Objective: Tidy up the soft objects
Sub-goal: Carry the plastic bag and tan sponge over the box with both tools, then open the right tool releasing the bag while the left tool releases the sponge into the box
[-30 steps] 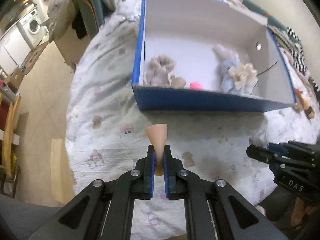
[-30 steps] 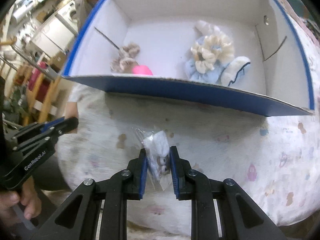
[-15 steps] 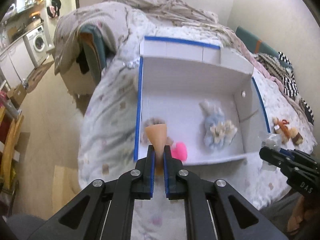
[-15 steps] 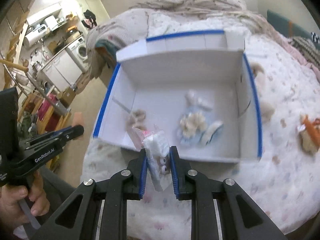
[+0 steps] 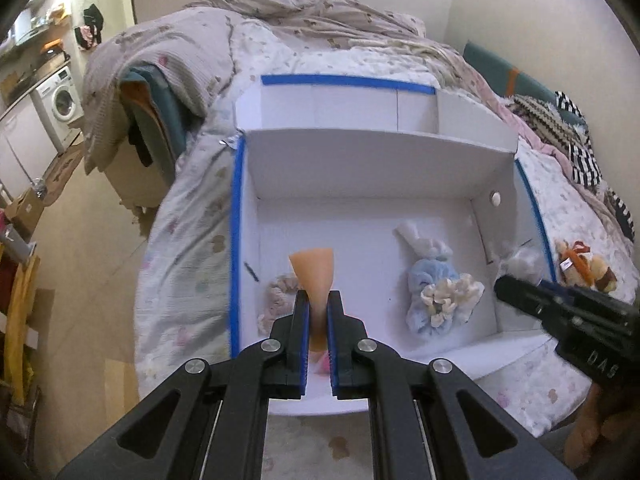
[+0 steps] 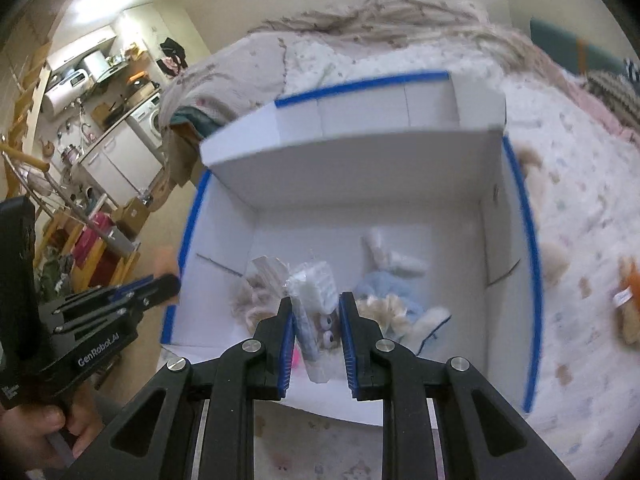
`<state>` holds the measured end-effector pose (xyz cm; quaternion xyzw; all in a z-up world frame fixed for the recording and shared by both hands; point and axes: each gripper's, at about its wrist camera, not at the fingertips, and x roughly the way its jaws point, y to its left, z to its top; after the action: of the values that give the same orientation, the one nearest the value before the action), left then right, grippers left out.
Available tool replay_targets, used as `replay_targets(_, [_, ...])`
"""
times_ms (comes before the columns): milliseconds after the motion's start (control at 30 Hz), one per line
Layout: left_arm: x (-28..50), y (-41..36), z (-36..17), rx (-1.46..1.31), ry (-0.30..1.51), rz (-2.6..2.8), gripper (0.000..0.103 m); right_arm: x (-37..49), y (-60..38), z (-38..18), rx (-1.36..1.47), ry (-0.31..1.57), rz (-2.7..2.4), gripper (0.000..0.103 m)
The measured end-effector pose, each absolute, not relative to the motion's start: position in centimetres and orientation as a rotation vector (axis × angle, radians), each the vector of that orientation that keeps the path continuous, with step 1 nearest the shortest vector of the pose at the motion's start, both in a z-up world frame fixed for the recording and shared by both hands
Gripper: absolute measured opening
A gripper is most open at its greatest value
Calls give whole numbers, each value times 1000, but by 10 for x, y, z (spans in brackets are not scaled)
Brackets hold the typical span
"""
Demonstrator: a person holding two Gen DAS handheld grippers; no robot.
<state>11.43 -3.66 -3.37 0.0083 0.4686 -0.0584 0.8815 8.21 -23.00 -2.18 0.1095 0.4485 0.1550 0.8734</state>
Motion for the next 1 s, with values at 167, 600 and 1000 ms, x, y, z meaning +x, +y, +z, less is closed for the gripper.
replay_targets(167, [121, -43, -63, 56, 980, -109, 7, 95, -229, -54, 233, 1020, 307, 23])
replay_targets(600, [132, -37, -91, 47, 1051, -120, 8, 105, -215, -84, 211, 1106, 318, 23])
replay_targets(1000, [135, -37, -91, 16, 1077, -128, 21, 106, -215, -86, 262, 1105, 346, 60])
